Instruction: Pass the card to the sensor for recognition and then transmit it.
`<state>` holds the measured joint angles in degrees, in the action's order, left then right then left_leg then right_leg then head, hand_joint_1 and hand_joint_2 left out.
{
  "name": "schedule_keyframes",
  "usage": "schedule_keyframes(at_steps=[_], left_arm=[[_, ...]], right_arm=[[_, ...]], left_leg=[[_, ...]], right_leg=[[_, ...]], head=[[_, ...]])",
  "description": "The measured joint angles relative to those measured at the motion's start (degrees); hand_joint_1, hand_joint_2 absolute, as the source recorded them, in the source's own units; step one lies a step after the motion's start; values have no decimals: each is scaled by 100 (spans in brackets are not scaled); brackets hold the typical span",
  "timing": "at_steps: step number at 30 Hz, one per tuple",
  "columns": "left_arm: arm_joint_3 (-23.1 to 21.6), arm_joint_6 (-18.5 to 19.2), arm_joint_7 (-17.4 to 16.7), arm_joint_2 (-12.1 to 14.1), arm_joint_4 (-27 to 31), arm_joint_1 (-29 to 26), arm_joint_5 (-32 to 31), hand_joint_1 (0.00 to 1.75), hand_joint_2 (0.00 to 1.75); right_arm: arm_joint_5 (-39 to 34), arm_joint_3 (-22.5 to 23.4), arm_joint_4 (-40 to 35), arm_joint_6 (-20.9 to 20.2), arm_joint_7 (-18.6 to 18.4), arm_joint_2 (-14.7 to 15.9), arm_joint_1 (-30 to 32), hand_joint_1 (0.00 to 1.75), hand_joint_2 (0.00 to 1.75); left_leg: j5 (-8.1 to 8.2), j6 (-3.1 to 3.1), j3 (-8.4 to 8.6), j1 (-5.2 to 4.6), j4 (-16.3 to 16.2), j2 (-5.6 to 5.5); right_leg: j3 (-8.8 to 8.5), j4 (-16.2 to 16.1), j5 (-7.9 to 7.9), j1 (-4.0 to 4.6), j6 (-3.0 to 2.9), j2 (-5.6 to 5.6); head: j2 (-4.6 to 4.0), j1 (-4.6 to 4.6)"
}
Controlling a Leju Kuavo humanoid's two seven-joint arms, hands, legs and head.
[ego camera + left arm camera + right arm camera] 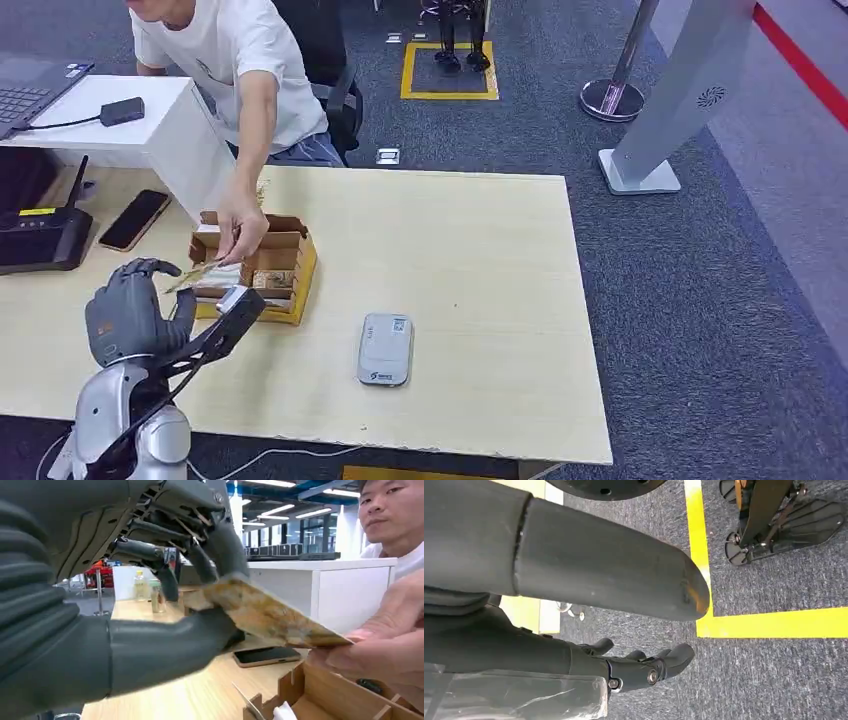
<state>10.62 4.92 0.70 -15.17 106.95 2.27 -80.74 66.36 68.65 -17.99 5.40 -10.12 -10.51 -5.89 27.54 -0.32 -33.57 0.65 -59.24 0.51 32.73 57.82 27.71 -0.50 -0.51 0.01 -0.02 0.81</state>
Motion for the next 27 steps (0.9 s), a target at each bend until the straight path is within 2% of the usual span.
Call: schedule_keyframes(at_steps=[15, 21, 27], left_arm=[[-44, -127, 52, 2, 0, 8, 24, 175, 175], [-219, -125, 50, 26, -33, 42, -615, 175, 175], [-444, -192, -28, 44, -249, 211, -669, 175, 175]], right_arm=[[57, 0, 17, -63, 2, 0, 0, 0, 0], [164, -18, 28, -92, 57, 0, -1, 0, 0], [212, -79, 33, -109, 87, 0, -2, 0, 0]], left_leg=[[0, 0, 0, 0, 0, 0], [0, 0, 0, 0, 0, -1], [0, 0, 1, 0, -1, 0]], right_leg=[[0, 0, 0, 0, 0, 0], [0, 0, 0, 0, 0, -1], [-2, 0, -1, 0, 0, -1]], head=[[0, 0], [0, 0], [0, 0]])
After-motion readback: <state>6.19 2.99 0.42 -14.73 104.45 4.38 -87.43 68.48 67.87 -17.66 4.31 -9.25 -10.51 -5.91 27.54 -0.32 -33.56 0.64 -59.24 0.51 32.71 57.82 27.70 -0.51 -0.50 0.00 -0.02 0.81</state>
